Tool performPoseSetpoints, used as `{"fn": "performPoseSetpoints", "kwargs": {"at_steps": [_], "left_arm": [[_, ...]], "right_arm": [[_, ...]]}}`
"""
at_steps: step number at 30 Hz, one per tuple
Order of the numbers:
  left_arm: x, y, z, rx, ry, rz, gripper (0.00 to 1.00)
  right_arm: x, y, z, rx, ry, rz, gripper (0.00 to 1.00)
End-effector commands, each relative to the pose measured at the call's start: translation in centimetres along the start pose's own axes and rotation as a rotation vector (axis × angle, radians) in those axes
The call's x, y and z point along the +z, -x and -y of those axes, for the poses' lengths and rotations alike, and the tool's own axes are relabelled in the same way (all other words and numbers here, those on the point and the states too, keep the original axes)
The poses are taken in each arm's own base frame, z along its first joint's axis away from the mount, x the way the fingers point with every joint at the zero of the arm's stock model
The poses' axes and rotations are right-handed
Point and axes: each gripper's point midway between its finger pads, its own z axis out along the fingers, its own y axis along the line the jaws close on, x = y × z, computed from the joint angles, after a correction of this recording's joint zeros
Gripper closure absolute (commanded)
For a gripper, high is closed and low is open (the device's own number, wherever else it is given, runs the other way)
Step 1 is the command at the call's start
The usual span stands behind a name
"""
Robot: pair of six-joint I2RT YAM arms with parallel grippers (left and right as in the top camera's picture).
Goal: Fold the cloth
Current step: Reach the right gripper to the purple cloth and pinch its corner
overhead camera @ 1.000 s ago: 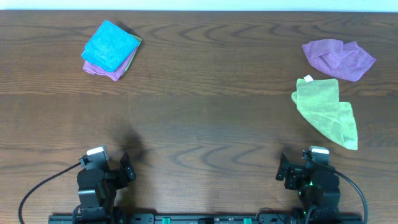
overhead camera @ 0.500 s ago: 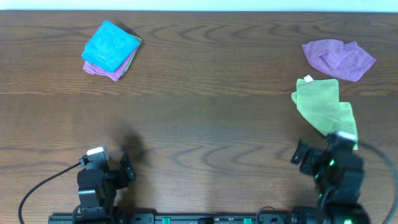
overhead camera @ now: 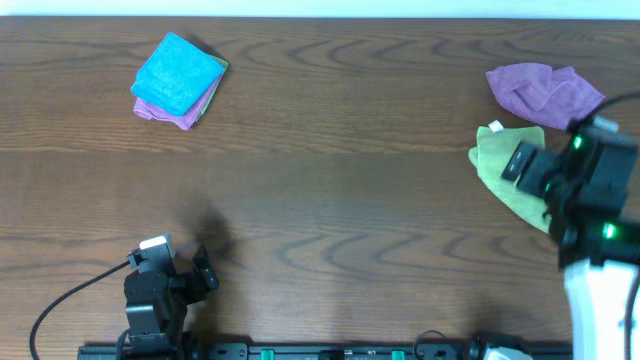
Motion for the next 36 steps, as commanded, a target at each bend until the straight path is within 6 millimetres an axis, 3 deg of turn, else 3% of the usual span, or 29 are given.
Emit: {"fn": "performPoseSetpoints", "kwargs": {"at_steps": [1, 10, 15, 23, 28, 36], "left_arm": [[0.4, -0.8, -0.4, 0.012, 0.017, -0.018, 0.05], [0.4, -0.8, -0.4, 0.012, 0.017, -0.018, 0.05], [0.4, -0.8, -0.4, 0.012, 0.017, -0.018, 0.05], [0.4, -0.8, -0.4, 0.012, 0.017, -0.018, 0.05], [0.4, -0.8, -0.4, 0.012, 0.017, -0.018, 0.05], [0.4, -0.8, -0.4, 0.012, 0.017, -0.018, 0.05]], "right_arm": [[1.7, 2.4, 1.3, 0.055, -0.058, -0.004, 0.01], [9.9, 8.4, 1.9, 0.114, -0.046, 0.082, 0.01], [14.2, 9.7, 1.4, 0.12, -0.035, 0.141, 0.01], [20.7, 7.0, 0.9, 0.114, -0.026, 0.08, 0.01], [24.3, 5.4, 0.2, 0.112, 0.002, 0.061, 0.06], [27.5, 3.8, -1.0, 0.109, 0.065, 0.048, 0.09]]}}
